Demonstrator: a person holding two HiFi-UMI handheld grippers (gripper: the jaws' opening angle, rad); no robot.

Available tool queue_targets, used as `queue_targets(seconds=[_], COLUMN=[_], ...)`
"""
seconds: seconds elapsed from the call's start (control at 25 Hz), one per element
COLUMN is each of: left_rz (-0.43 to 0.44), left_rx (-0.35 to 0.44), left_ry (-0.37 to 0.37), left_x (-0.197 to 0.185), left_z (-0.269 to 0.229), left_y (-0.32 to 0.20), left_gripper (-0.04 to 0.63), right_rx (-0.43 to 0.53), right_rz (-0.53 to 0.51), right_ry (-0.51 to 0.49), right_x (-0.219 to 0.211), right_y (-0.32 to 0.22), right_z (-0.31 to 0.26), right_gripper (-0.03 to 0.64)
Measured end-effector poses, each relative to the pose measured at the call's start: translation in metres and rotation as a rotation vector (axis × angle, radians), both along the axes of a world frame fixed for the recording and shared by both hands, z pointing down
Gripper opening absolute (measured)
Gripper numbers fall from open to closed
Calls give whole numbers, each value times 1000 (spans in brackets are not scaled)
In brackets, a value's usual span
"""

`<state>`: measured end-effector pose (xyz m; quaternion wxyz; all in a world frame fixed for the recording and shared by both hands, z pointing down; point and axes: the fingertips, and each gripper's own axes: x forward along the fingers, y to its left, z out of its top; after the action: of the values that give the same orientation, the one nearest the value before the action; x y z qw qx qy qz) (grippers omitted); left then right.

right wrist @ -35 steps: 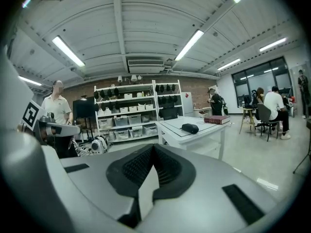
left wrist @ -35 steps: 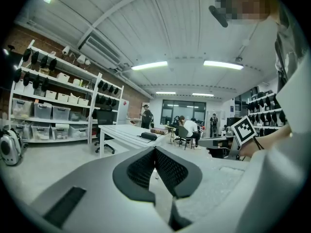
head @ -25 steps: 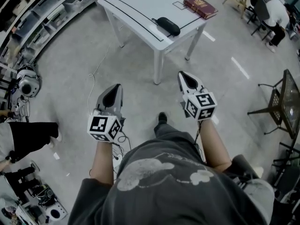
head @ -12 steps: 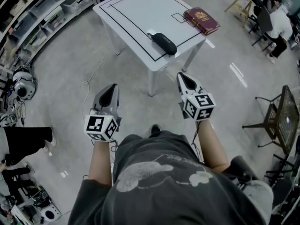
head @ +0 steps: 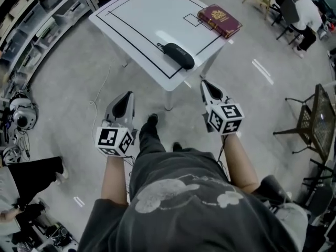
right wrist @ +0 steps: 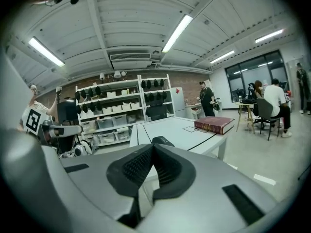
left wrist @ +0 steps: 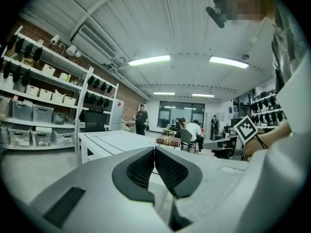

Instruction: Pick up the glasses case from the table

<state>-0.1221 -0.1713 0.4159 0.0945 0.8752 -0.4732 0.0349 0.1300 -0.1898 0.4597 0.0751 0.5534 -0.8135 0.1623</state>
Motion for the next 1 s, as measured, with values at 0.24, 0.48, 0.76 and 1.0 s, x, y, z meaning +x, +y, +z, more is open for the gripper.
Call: queue_targets(seconds=[0.24, 0.48, 0.76, 1.0], left_rz=[138, 313, 589, 847], left_rx=[-1, -12, -29, -33], left_ry=[-10, -47, -159, -315], left_x=[16, 38, 86, 123], left_z=[7, 16, 38, 72], left_y=[-78, -148, -193, -203], left_gripper=[6, 91, 257, 384], right_rx=[-24, -37, -52, -73], right_rz=[133, 234, 357, 463], right_ry=[20, 30, 41, 52], right_x=[21, 31, 52, 70], right_y=[-39, -83, -110, -115], right_z=[6, 9, 7, 10], right_gripper=[0, 0, 0, 0])
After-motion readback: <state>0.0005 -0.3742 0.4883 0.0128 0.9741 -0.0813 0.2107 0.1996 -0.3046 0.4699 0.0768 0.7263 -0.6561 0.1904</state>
